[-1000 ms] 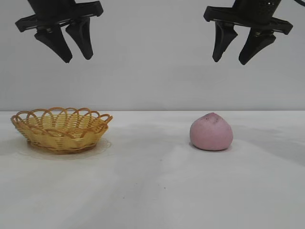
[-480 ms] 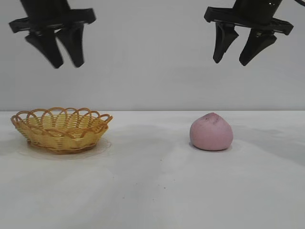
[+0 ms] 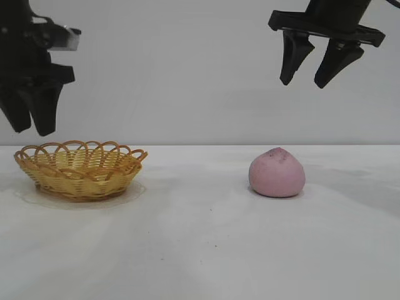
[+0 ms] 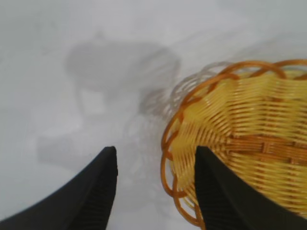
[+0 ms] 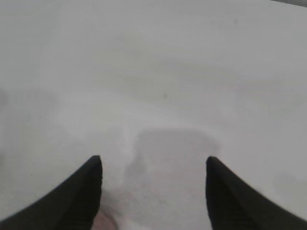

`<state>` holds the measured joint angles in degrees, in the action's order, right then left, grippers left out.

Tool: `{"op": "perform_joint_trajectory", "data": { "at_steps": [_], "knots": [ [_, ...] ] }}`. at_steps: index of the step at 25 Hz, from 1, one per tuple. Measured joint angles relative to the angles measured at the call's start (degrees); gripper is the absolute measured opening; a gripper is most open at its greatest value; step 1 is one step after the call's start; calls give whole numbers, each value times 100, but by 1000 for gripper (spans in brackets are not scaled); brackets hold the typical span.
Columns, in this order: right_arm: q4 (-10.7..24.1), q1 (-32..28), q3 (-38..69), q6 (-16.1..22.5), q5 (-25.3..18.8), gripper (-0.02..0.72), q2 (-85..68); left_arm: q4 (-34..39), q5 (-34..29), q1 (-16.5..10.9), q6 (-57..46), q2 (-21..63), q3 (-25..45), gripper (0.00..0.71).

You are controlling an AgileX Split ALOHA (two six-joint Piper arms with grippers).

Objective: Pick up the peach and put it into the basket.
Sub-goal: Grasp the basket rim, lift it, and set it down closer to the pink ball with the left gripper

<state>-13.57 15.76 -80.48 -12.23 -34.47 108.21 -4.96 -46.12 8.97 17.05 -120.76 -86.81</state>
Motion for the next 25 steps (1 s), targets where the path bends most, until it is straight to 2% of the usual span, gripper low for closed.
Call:
{"op": "perform_joint_trajectory", "data": {
  "at_steps": [2,4,6,9,11,13,17,22,25],
  "knots": [
    [0,0,0,-9,-8,442,0,-25,-61,0,0,-136,-23,282],
    [-10,0,0,-21,-8,442,0,-151,-137,0,0,-210,-32,144],
    [-10,0,0,-21,-8,442,0,-439,-175,-19,0,-198,-58,65],
    [-10,0,0,-21,-8,442,0,-1187,-226,-19,-47,-198,-68,76],
    [-10,0,0,-21,-13,442,0,-1698,-286,-19,-47,-186,-37,0],
    [-10,0,0,-21,-39,442,0,-2139,-160,43,-47,-98,180,0],
    [-22,0,0,-29,-53,442,0,-2891,434,273,19,400,1159,0],
    [-37,0,0,-57,-53,442,0,-4699,1218,473,879,951,2309,0],
    [-47,0,0,-57,-53,442,0,-5371,1395,563,1277,1091,2743,0]
  ]
}}
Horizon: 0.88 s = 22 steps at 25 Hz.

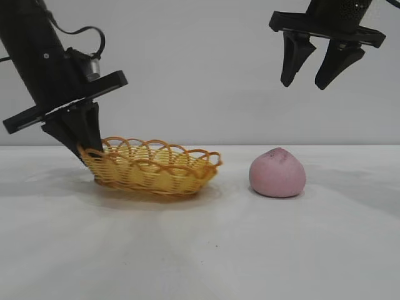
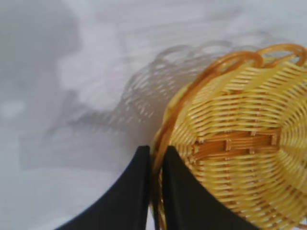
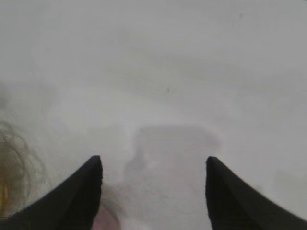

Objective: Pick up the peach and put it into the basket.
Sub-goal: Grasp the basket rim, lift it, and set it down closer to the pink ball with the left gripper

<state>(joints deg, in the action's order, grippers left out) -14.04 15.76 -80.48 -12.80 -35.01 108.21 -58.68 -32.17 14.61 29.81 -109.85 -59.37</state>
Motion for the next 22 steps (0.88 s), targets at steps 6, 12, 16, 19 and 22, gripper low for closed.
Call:
{"op": "perform_joint_trajectory", "data": {
  "at_steps": [6,12,16,19,22],
  "knots": [
    [-45,0,0,-4,0,442,0,-165,95,64,365,26,257,0],
    [-45,0,0,-4,0,442,0,-117,277,64,377,26,381,0],
    [-45,0,0,-4,0,442,0,-151,357,73,377,26,515,50],
    [-56,0,0,-4,0,442,0,-173,357,73,377,26,515,92],
    [-56,0,0,-4,0,442,0,-173,311,73,377,26,515,230]
  ]
}}
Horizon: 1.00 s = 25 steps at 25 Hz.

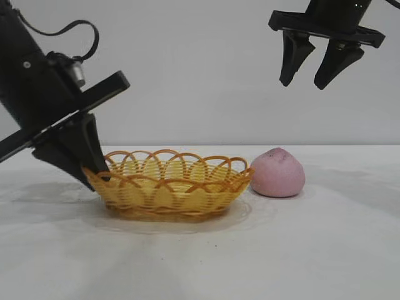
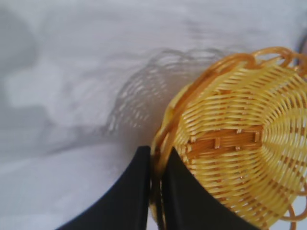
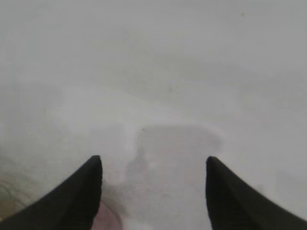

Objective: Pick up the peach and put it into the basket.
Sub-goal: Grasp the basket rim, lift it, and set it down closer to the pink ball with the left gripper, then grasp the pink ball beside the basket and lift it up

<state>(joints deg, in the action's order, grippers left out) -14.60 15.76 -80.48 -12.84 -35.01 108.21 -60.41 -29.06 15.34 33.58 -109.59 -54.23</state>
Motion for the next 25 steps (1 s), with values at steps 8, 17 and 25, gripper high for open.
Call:
{"op": "perform_joint_trajectory", "data": {
  "at_steps": [8,17,25],
  "knots": [
    [-24,0,0,-100,0,332,0,613,-199,0,209,472,13,435],
    [-82,0,0,-114,0,332,0,2927,-214,-675,-843,905,13,419],
    [-134,0,0,-114,-28,332,0,5331,65,-890,-2386,1308,13,419]
  ]
}}
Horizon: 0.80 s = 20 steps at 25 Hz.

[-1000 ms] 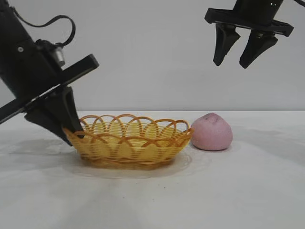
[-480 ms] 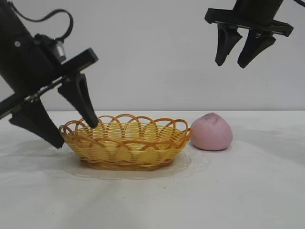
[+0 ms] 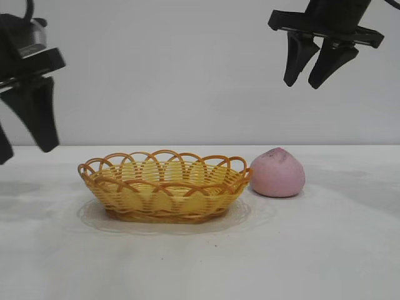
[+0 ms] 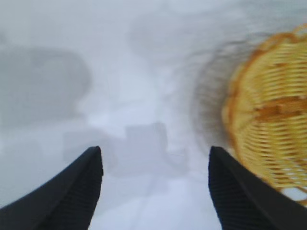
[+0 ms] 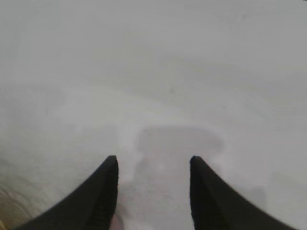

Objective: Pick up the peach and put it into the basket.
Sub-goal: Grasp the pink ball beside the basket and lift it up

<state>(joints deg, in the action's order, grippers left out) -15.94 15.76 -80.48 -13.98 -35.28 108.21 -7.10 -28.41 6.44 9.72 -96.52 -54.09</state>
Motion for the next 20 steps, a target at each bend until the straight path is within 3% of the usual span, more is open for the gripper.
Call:
{"op": "perform_joint_trajectory", "data": {
  "at_steps": [3,8,15,20],
  "knots": [
    [-4,0,0,0,-14,332,0,855,-192,0,-853,659,27,419],
    [-55,0,0,0,-14,332,0,1018,-704,-10,-1222,2473,37,419],
    [-155,117,0,-120,-58,332,0,1073,-2810,-10,-1336,5067,37,419],
    [-290,218,0,-181,-301,332,146,1110,-4120,-10,-1527,6345,82,419]
  ]
}}
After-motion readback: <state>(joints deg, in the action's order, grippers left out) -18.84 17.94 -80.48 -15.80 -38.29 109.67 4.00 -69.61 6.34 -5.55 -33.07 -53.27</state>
